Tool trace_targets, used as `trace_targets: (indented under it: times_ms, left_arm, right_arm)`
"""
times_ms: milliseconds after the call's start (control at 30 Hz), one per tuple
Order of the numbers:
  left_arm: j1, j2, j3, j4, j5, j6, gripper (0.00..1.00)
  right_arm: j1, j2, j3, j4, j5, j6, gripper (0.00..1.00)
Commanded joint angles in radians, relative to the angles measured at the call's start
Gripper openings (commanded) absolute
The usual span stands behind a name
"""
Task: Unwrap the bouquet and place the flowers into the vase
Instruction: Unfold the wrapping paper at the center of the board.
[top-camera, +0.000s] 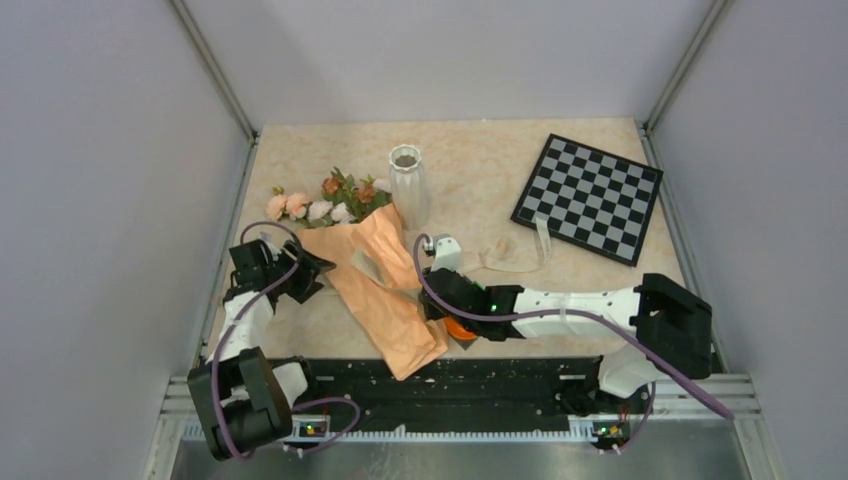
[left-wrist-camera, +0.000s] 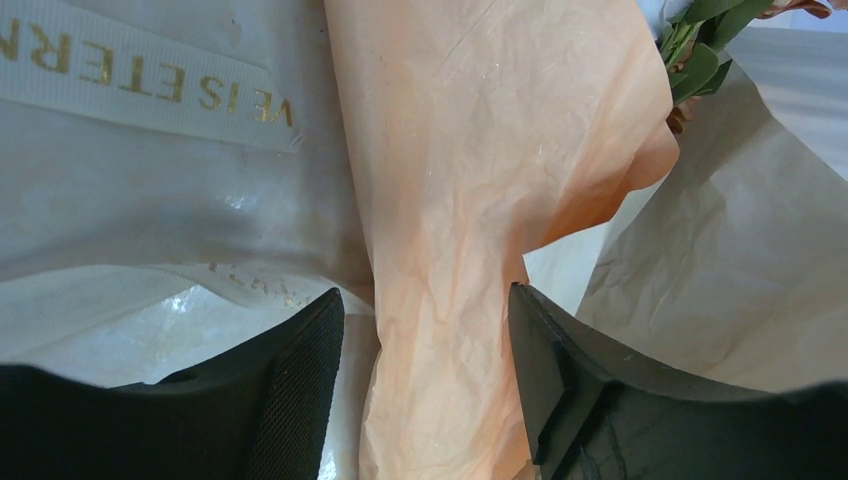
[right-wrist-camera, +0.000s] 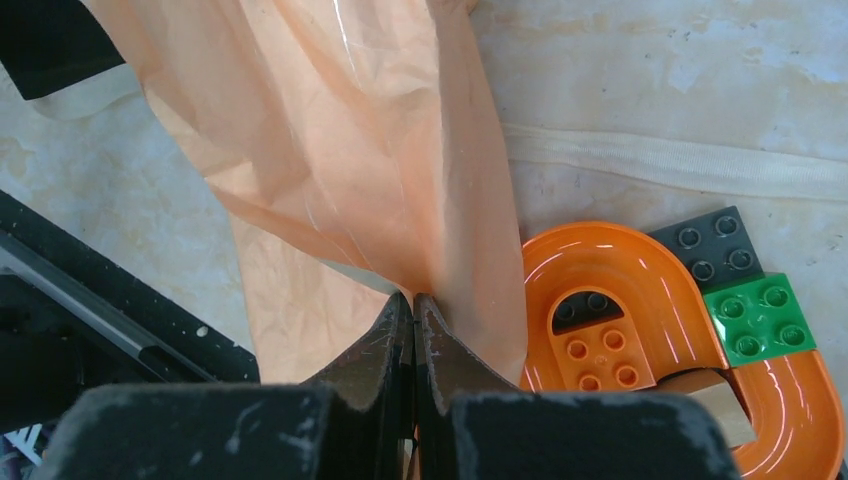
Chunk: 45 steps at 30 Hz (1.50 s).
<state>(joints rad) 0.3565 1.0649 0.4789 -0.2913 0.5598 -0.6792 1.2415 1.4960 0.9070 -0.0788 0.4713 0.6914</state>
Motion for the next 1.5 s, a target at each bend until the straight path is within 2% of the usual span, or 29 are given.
trace_targets:
  times_ms: [0, 267, 367, 433, 533, 700, 733, 933, 967, 1000, 1100, 1167, 1233, 1333, 1400, 1467]
  left_arm:
    - [-0.018, 0.039, -0.001, 0.091, -0.012, -0.014, 0.63]
    - [-0.038, 0.122, 0.007, 0.115, -0.040, 0.003, 0.58]
    - [-0.056, 0.141, -0.007, 0.152, -0.025, -0.016, 0.48]
    - [-0.067, 0.151, -0.009, 0.160, -0.024, -0.020, 0.45]
    - [-0.068, 0.153, -0.019, 0.179, -0.009, -0.033, 0.32]
    - [-0.068, 0.143, 0.000, 0.160, -0.015, -0.024, 0.03]
    - [-0.067, 0.141, 0.009, 0.146, -0.020, -0.016, 0.00]
    - [-0.064, 0.078, 0.041, 0.031, -0.123, 0.041, 0.00]
    - [-0.062, 0.073, 0.036, 0.028, -0.129, 0.044, 0.00]
    - [-0.062, 0.069, 0.030, 0.028, -0.126, 0.044, 0.00]
    - [-0.063, 0.089, 0.023, 0.038, -0.087, 0.046, 0.00]
    - [-0.063, 0.105, 0.020, 0.047, -0.062, 0.048, 0.00]
    - [-0.064, 0.116, 0.020, 0.052, -0.046, 0.049, 0.00]
    - [-0.063, 0.111, 0.023, 0.052, -0.046, 0.051, 0.00]
    - [-0.062, 0.101, 0.028, 0.047, -0.054, 0.052, 0.00]
    - [-0.064, 0.091, 0.034, 0.039, -0.062, 0.053, 0.00]
  right_arm:
    - [-0.025, -0.045, -0.020, 0.037, -0.036, 0.057, 0.00]
    - [-0.029, -0.068, -0.032, 0.005, -0.037, 0.072, 0.00]
    - [-0.028, -0.065, -0.032, 0.000, -0.039, 0.077, 0.00]
    - [-0.030, -0.070, -0.032, -0.006, -0.032, 0.086, 0.00]
    - [-0.030, -0.100, -0.049, -0.001, -0.028, 0.105, 0.00]
    - [-0.029, -0.181, -0.125, 0.023, -0.024, 0.149, 0.00]
    - [-0.029, -0.195, -0.139, 0.015, -0.017, 0.162, 0.00]
    - [-0.029, -0.280, -0.217, -0.086, 0.078, 0.286, 0.00]
    - [-0.030, -0.290, -0.225, -0.108, 0.096, 0.303, 0.02]
    - [-0.029, -0.299, -0.232, -0.129, 0.113, 0.319, 0.09]
    - [-0.033, -0.324, -0.234, -0.209, 0.182, 0.356, 0.43]
    - [-0.043, -0.341, -0.216, -0.294, 0.225, 0.383, 0.53]
    - [-0.045, -0.375, -0.193, -0.328, 0.255, 0.351, 0.59]
    - [-0.044, -0.433, -0.156, -0.249, 0.207, 0.177, 0.63]
    - [-0.045, -0.454, -0.115, -0.183, 0.146, 0.060, 0.63]
    - [-0.044, -0.450, -0.064, -0.153, 0.092, -0.011, 0.60]
